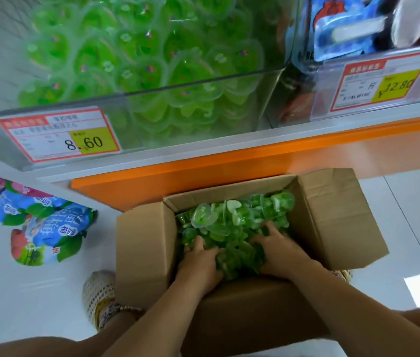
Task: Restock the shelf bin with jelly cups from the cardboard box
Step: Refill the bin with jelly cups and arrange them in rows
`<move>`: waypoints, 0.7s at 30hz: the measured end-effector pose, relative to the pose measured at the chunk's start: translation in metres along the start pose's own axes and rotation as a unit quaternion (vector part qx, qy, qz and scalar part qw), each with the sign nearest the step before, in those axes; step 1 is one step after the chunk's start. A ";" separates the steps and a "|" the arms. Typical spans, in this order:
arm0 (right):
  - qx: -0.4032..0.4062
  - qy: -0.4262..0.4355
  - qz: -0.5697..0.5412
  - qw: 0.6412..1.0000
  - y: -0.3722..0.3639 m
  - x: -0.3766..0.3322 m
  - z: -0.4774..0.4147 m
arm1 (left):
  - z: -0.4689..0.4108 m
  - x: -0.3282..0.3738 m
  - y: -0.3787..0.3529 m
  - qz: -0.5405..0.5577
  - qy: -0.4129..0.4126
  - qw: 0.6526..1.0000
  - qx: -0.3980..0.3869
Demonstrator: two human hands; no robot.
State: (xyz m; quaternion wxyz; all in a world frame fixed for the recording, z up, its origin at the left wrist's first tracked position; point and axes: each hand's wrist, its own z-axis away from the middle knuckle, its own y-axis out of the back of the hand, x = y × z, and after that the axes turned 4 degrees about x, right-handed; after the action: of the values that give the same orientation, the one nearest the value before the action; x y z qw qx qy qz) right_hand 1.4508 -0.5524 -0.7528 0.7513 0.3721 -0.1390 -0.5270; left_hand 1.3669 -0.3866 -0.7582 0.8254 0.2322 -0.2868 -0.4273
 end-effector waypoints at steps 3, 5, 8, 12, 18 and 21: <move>0.003 -0.007 -0.014 1.000 0.000 0.002 0.001 | -0.002 -0.006 0.003 0.025 -0.008 0.999 -0.027; -0.005 -0.017 -0.011 1.000 -0.003 0.000 0.002 | -0.002 0.000 0.001 0.039 0.003 0.997 -0.064; -0.007 -0.019 0.014 1.000 -0.006 -0.001 0.000 | -0.002 0.015 -0.006 0.021 0.009 0.999 -0.043; -0.011 -0.004 0.000 1.000 0.002 0.005 -0.004 | -0.008 0.018 -0.008 0.010 -0.001 1.000 -0.025; -0.016 0.033 -0.074 0.997 0.010 0.018 -0.002 | -0.009 0.000 -0.003 0.028 -0.047 0.999 -0.006; 0.005 0.036 -0.091 0.995 0.011 0.020 0.000 | -0.007 -0.007 -0.006 0.030 -0.068 0.997 0.016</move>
State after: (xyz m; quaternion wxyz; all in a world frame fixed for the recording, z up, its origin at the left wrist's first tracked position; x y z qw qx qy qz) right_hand 1.4665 -0.5681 -0.7484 0.7026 0.4062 -0.0799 -0.5788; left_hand 1.3646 -0.3831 -0.7688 0.8124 0.2076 -0.3559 -0.4125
